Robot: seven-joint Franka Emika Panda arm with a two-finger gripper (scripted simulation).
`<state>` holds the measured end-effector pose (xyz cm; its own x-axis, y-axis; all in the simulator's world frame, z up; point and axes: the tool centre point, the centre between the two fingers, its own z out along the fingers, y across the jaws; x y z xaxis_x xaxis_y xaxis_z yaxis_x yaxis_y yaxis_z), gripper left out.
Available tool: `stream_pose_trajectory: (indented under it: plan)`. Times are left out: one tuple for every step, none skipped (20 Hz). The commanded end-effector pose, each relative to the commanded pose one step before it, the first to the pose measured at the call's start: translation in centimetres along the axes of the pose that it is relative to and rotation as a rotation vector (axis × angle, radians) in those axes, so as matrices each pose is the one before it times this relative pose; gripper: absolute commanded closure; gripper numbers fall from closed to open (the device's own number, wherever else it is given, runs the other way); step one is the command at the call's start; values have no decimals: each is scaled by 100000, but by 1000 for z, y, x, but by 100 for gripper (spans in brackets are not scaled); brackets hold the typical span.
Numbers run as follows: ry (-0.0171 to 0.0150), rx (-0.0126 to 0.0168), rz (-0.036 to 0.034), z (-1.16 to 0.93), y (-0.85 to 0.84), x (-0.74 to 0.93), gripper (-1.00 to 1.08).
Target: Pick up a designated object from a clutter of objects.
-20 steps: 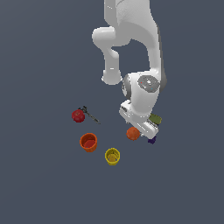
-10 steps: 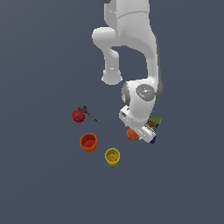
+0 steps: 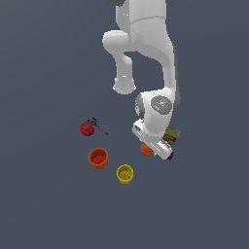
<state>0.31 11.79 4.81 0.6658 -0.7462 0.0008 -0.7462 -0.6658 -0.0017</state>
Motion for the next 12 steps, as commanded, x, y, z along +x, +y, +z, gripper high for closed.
stream_pose_trajectory:
  plan:
    - [-75,-174,81,115,80,15,108]
    - [0,0,0,0,0,0,108]
    - [0,0,0,0,0,0,108]
    - [0,0,0,0,0,0,108]
    - [80,177,-72,-107,-78,-9,108]
    - [0,0,0,-23,10,5,108]
    - [0,0,0,-68,29,15,108]
    - [0,0,0,-113,49,24,108]
    - [0,0,0,-159,69,34,108]
    - [0,0,0,-204,88,44,108]
    - [0,0,0,-250,108,53,108]
    - [0,0,0,-296,128,63,108]
